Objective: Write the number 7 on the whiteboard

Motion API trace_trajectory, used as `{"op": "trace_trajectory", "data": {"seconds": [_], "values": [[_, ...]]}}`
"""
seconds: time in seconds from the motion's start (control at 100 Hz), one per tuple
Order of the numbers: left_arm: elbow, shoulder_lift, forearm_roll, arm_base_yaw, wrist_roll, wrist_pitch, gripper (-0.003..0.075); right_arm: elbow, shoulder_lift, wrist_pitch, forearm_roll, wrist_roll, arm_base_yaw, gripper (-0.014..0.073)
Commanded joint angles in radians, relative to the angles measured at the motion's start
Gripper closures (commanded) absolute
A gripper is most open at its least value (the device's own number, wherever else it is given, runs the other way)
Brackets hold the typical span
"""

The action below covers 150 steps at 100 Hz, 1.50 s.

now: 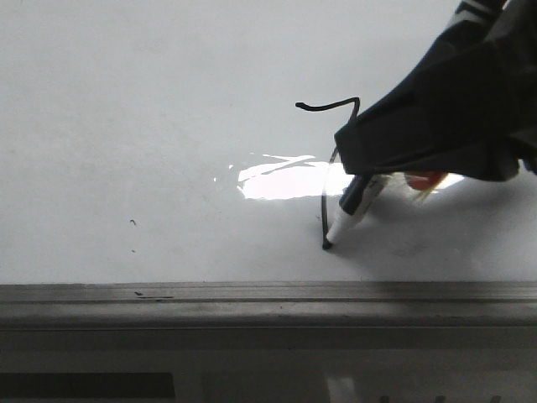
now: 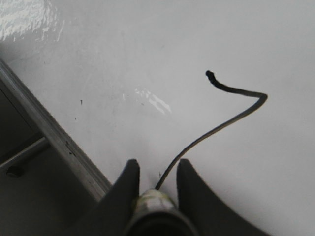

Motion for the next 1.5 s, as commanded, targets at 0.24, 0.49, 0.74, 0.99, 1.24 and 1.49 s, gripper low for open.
{"op": "trace_trajectory", "data": {"seconds": [0.24, 0.49, 0.74, 0.99, 1.24, 1.49], "values": [[-0.025, 0.006, -0.022, -0.008, -0.007, 0.032, 0.0741, -0.122, -0.105, 0.091, -0.006, -0.02, -0.003, 0.0647], [-0.025, 0.006, 0.025, -0.008, -0.005, 0.101, 0.0738, -0.214, -0.16, 0.114, -0.111, -0.02, 0.001, 0.0647], [-0.025, 0.132, 0.079, -0.008, -0.005, 0.267, 0.0397, -0.214, -0.143, 0.257, -0.186, -0.02, 0.001, 0.0647], [-0.087, 0.363, 0.259, -0.008, -0.005, 0.573, 0.0313, -0.214, -0.1, 0.42, -0.259, -0.02, 0.001, 0.0648], [-0.166, 0.526, 0.303, -0.008, -0.005, 0.646, 0.0314, -0.214, -0.066, 0.536, -0.325, -0.01, 0.001, 0.0648], [-0.179, 0.574, 0.301, -0.008, -0.005, 0.659, 0.0377, -0.214, -0.064, 0.552, -0.325, -0.01, 0.001, 0.0648]]}}
